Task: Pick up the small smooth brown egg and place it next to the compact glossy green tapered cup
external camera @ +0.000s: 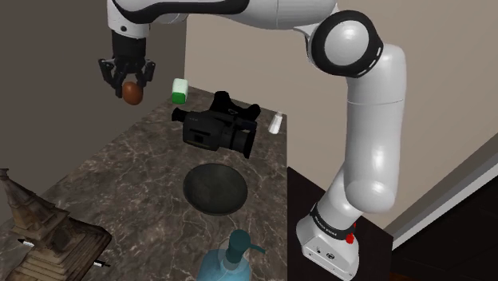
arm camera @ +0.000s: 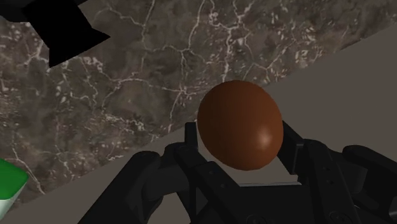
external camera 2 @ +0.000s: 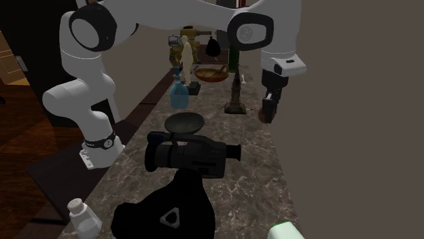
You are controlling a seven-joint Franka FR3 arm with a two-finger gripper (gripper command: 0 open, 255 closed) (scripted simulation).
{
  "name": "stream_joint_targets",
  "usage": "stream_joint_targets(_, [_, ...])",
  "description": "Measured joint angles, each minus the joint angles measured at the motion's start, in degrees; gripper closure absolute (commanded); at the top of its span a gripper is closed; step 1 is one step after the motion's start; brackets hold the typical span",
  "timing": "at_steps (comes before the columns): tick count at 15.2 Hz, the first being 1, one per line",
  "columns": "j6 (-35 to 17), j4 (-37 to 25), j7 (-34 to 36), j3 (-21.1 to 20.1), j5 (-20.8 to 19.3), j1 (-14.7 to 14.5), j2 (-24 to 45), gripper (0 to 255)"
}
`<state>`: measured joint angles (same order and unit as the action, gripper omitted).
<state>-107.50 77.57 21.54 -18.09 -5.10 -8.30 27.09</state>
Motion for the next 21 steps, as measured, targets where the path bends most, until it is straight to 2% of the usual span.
stream_joint_targets(8, [4.43,-9.97,-8.79,2.28,0.29,5.54,5.88,255])
stream_joint_targets(10, [6.4,-15.01,-10.73,2.87,0.06,6.36,8.98,255])
stream_joint_targets(12, [6.38,-16.44,-12.01,3.24,-0.01,7.17,10.56,255])
stream_joint_targets(21, [0.13,-10.58,-12.46,3.4,-0.07,7.9,11.03,255])
